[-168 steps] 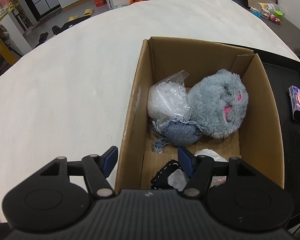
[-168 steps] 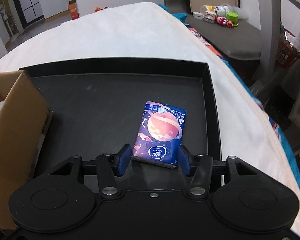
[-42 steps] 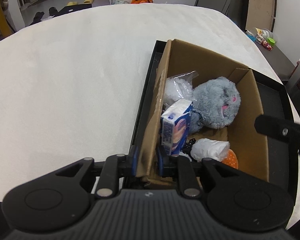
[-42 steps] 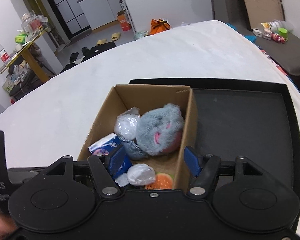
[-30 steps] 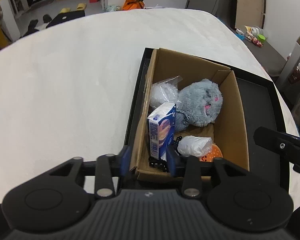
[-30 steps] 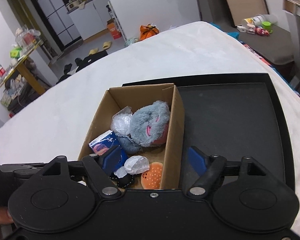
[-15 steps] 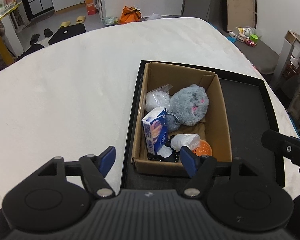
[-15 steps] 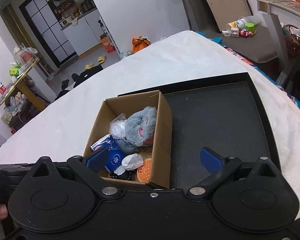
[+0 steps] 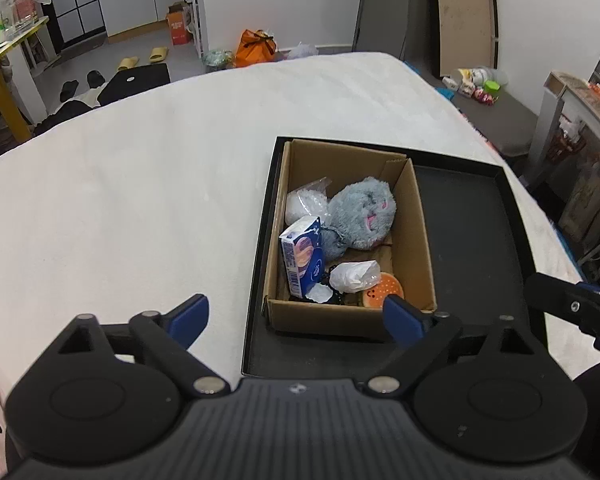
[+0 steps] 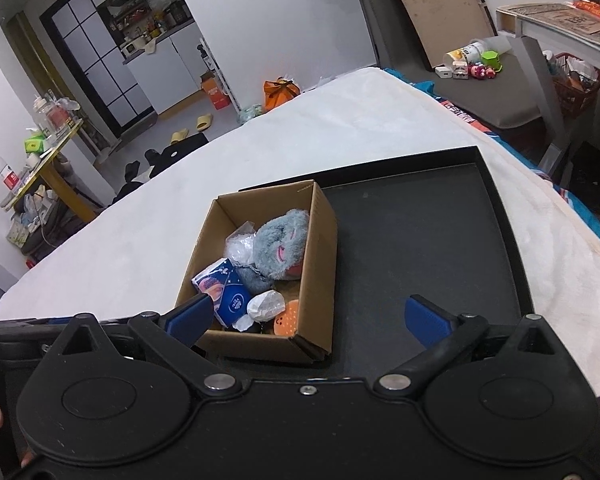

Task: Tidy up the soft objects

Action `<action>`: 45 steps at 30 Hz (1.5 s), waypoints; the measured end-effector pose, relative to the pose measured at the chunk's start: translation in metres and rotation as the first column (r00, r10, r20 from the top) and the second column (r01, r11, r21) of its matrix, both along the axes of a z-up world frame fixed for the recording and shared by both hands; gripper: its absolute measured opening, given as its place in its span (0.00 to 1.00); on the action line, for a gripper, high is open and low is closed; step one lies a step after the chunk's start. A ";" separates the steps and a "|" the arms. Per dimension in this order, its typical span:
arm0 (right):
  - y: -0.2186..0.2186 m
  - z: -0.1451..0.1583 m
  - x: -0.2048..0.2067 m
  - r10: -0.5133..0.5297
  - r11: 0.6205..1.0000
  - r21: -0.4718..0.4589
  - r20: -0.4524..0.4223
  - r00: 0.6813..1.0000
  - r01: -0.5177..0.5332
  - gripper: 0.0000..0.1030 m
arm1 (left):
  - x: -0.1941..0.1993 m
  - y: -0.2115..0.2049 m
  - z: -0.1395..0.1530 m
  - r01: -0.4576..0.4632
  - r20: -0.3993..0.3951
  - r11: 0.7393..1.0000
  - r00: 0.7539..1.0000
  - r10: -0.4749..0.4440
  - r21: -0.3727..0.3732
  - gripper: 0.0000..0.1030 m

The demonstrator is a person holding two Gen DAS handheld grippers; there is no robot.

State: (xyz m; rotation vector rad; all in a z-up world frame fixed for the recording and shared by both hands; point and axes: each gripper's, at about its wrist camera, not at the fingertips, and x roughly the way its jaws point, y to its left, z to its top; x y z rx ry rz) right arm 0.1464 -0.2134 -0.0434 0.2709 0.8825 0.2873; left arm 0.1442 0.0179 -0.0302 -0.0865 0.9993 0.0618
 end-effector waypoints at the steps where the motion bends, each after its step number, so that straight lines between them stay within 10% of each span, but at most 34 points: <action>1: -0.001 0.001 -0.003 -0.002 1.000 0.000 0.001 1.000 0.002 1.00 | -0.003 0.001 0.002 0.002 0.005 1.000 1.000 -0.002 -0.004 0.94; 45: -0.019 0.067 -0.123 -0.014 0.997 -0.076 0.081 0.997 0.021 1.00 | -0.140 0.002 0.096 0.091 0.211 0.995 0.974 -0.080 -0.041 1.00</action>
